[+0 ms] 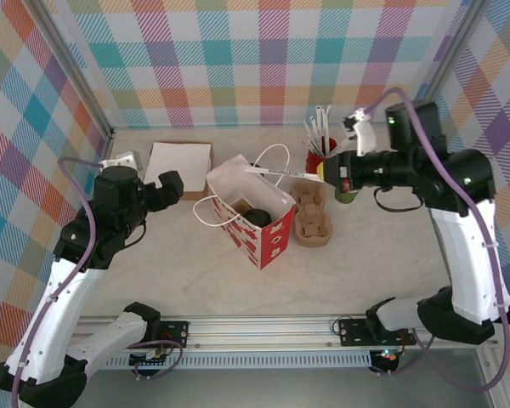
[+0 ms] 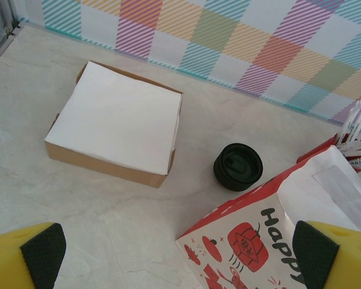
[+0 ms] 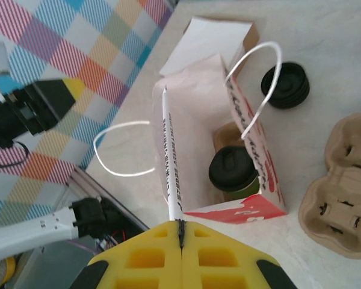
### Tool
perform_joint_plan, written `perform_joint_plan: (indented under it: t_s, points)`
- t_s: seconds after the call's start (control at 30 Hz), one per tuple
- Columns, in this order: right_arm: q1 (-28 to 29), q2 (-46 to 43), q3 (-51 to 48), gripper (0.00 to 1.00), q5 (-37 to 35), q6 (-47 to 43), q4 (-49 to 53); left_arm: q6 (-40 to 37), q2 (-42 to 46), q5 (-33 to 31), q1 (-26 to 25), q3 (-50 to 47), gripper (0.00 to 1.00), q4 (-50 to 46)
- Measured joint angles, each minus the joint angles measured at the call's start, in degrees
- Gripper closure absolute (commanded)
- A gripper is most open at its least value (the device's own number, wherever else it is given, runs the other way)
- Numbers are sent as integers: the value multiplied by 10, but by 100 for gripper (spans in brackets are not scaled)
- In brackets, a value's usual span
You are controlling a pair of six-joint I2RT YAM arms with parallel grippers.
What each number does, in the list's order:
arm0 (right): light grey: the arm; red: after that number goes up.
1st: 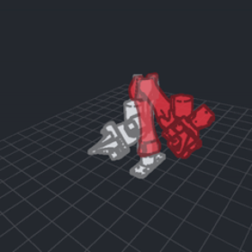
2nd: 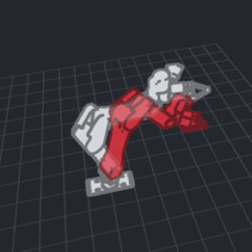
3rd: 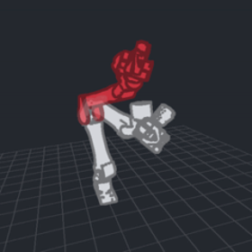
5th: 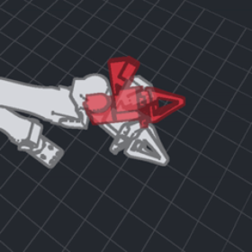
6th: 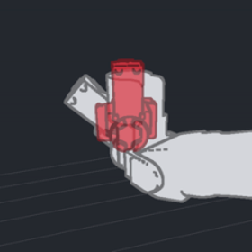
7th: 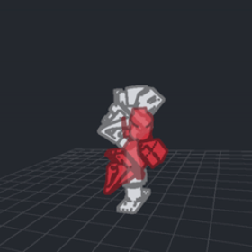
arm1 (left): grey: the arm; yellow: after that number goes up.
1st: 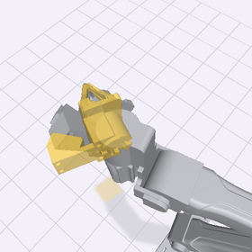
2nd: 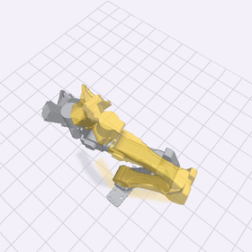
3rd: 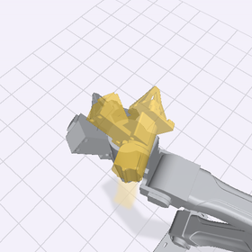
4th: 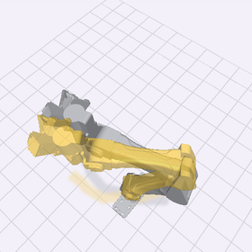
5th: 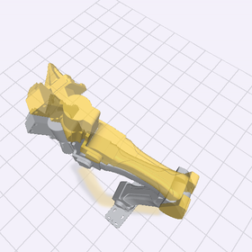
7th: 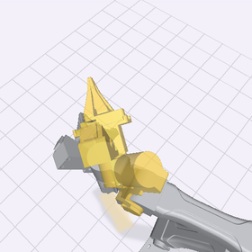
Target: Pack the takeout coffee
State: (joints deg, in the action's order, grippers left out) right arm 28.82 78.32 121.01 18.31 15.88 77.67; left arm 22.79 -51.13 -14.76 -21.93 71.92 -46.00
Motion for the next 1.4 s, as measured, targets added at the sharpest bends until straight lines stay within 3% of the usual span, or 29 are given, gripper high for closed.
perform_joint_plan:
  t_s: [0.17,0.33,0.47,0.63,0.8,0.97,1.13,1.3,1.4]
  points:
    - [58,73,4,100,-51,-1,-1,1,3,-5,0,0,1,-3]
    - [102,198,82,99,-97,-12,3,2,6,-8,0,0,1,-4]
    - [121,289,159,81,-100,-18,4,2,6,-8,0,0,1,-4]
    - [126,316,201,62,-109,-21,6,2,1,-8,0,0,0,-5]
    - [125,275,201,50,-146,-31,4,7,-22,1,10,0,0,-6]
    - [125,160,117,37,-189,-33,-21,25,-39,39,56,-1,0,-5]
    - [123,7,-53,23,-225,-27,-86,42,-66,119,155,-13,0,0]
    - [116,-107,-218,0,-241,-17,-157,53,-113,220,267,-47,0,23]
    - [113,-164,-307,0,-252,-13,-197,46,-164,267,320,-50,3,36]
